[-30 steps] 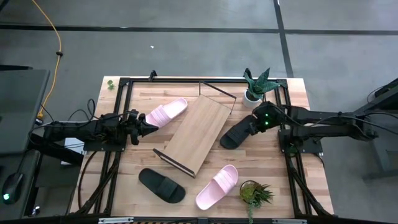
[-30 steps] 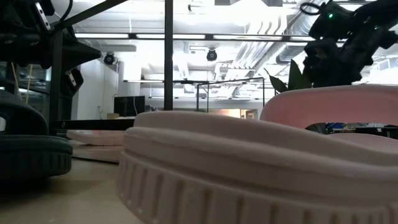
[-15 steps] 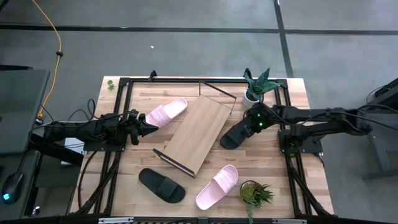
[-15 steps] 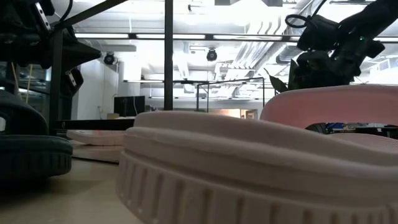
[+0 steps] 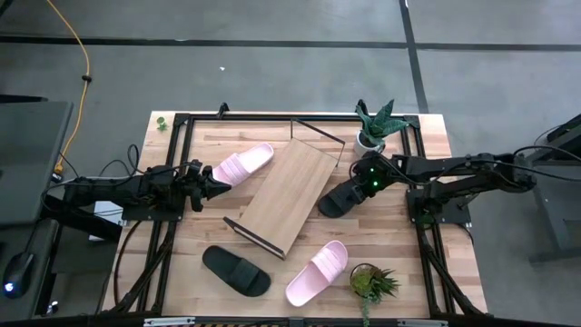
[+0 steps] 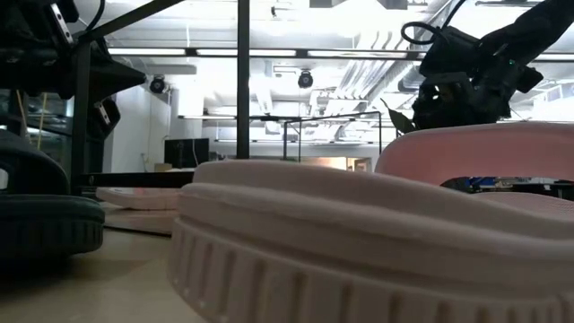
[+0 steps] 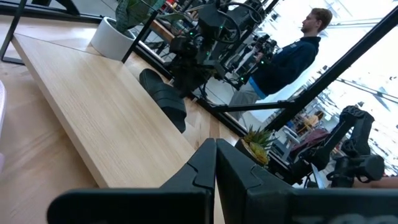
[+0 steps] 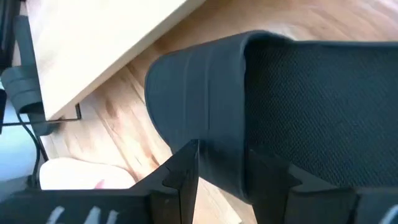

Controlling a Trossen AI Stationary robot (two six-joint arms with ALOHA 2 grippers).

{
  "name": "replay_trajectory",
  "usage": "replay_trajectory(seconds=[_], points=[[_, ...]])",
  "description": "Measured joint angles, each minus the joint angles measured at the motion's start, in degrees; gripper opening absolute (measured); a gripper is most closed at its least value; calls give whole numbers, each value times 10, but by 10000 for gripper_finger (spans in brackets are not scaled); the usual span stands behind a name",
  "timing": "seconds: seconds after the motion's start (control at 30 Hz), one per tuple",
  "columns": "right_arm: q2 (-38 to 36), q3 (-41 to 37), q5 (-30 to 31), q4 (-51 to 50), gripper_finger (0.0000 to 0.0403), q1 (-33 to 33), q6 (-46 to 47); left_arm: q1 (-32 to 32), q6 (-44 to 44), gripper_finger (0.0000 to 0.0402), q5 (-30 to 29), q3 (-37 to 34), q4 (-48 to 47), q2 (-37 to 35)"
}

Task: Pick and place slides into the shelf
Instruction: Put the top black slipper on the shelf

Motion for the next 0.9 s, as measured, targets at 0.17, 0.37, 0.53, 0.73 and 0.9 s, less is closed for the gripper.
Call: replay_trajectory(seconds=[0.17,0.37,0.53,0.73,0.9], points=[[0,0,4,-3,110,11,3,0,0,1,0,0,0,0],[0,0,7,-4,83,15,2,0,0,1,0,0,0,0],[-1,0,6,-3,30,15,2,0,0,1,0,0,0,0],[-1,0,2,-3,5,15,2,0,0,1,0,0,0,0],[-8,0,3,-3,2,30,17,0,0,1,0,0,0,0]])
